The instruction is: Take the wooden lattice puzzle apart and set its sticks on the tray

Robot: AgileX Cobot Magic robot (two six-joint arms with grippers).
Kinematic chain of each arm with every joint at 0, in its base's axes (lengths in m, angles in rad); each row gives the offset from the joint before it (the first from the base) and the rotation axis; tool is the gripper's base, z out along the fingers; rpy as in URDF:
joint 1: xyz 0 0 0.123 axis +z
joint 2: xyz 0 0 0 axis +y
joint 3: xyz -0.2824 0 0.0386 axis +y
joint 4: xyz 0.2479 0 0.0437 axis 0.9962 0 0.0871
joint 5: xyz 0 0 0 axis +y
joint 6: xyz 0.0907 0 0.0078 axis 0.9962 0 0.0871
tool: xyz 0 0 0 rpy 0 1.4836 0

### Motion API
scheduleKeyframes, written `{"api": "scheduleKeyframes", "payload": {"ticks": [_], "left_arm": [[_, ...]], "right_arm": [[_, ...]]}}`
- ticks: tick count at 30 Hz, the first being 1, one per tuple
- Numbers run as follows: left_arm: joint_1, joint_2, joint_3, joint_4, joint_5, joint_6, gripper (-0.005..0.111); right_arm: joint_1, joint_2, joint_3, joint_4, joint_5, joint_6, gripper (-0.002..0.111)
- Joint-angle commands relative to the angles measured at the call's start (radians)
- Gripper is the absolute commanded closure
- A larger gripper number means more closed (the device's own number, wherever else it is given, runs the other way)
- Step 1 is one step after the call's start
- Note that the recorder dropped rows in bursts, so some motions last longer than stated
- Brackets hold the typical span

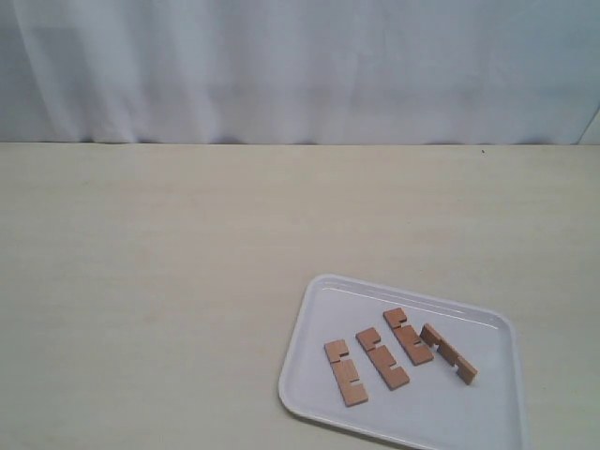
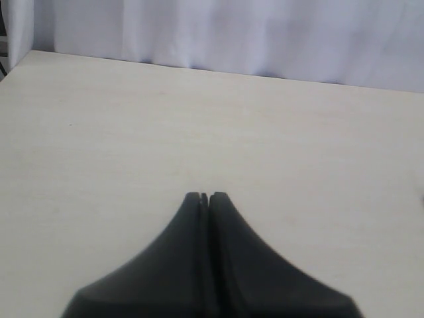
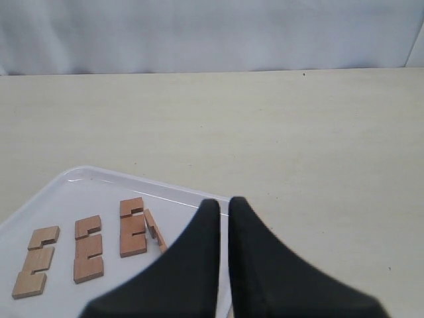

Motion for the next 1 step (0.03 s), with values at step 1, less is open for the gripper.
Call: {"api": "scheduleKeyframes", "payload": {"ticks": [1], "left_arm": [[0.001,-0.001,0.002,-0.001,-0.002,0.001,0.107]], "right_arm": [[0.002,-0.005,0.002,0.002,0.0,-0.005,0.104]]}}
